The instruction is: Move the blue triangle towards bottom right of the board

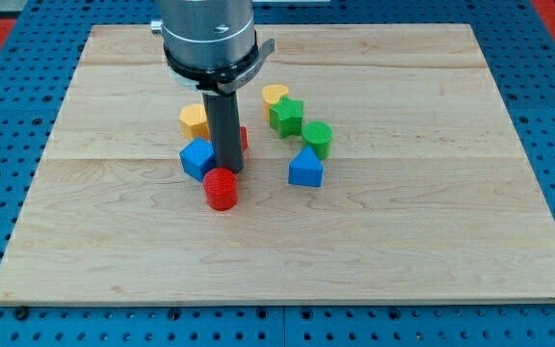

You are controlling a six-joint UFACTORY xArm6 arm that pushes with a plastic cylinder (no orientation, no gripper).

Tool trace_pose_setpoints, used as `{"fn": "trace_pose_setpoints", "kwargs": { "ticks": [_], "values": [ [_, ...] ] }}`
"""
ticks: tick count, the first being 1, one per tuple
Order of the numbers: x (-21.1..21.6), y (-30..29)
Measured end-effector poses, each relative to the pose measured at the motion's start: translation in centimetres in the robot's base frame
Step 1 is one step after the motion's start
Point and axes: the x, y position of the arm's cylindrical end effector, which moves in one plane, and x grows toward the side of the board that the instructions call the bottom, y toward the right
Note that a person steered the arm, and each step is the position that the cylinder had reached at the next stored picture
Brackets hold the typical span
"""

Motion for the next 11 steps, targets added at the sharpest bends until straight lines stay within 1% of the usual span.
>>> {"fn": "trace_pose_setpoints", "kwargs": {
  "ticks": [1,2,3,5,6,7,9,10,11],
  "values": [
    [-0.2,6.0],
    [-0.3,13.5],
    [4.3,16.1],
    [0.4,16.7],
    [5.9,19.6],
    [6.7,18.9],
    [7.9,19.5],
    [6.6,18.2],
    [2.8,10.6]
  ]
}}
